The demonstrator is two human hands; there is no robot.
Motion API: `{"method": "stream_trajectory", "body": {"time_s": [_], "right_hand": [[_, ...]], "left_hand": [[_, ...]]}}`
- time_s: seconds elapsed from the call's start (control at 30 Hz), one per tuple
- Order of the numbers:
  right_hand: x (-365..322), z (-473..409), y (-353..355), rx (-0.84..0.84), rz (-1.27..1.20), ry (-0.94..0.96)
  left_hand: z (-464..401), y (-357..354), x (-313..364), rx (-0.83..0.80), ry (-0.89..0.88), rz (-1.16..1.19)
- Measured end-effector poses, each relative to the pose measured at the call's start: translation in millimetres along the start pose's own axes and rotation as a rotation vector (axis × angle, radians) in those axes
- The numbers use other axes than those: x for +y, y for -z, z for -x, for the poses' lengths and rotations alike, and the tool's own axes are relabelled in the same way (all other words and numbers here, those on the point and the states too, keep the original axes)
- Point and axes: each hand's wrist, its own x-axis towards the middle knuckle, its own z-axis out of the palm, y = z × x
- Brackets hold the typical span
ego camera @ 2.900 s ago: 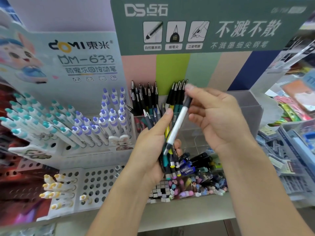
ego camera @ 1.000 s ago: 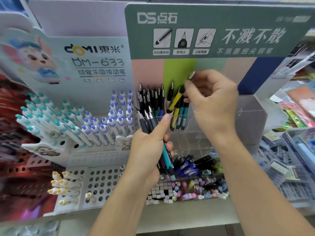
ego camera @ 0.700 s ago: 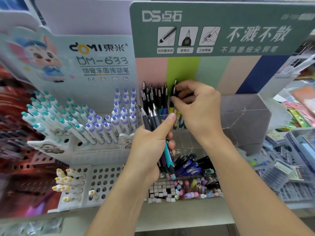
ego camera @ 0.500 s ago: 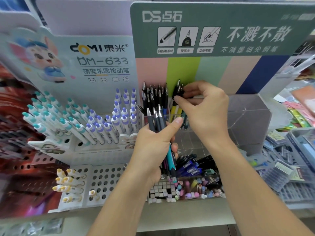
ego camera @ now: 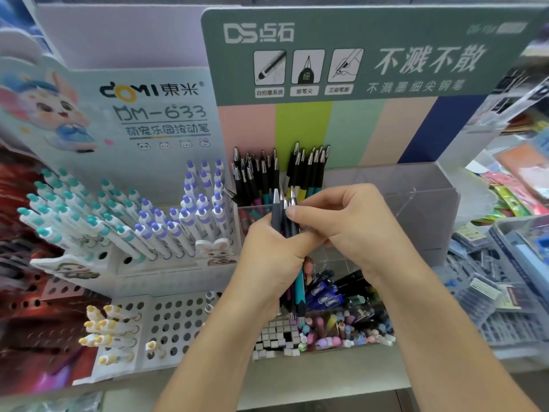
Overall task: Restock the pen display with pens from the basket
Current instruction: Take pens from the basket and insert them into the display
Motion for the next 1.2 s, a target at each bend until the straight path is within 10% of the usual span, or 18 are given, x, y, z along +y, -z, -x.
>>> {"method": "stream_trajectory", "body": {"time_s": [0.3, 0.53, 0.67, 1.2], "right_hand": [[-5.5, -9.5, -0.8, -0.021, -0.318, -0.176], [-18.3, -24.9, 18.2, 0.234, -0.691, 0.105], [-13.0, -35.8, 25.2, 0.49, -0.359, 0.39], [0.8, -35.7, -8.7, 0.354, 0.112, 0.424]], "left_hand": [[6.0, 2.2, 1.0, 0.009, 0.033, 0.093], [6.9, 17.8, 8.7, 0.118, 0.17, 0.347], [8.2, 19.7, 7.6, 0.122, 0.164, 0.343], [8.0, 10.8, 9.9, 0.072, 0.125, 0.353]]}}
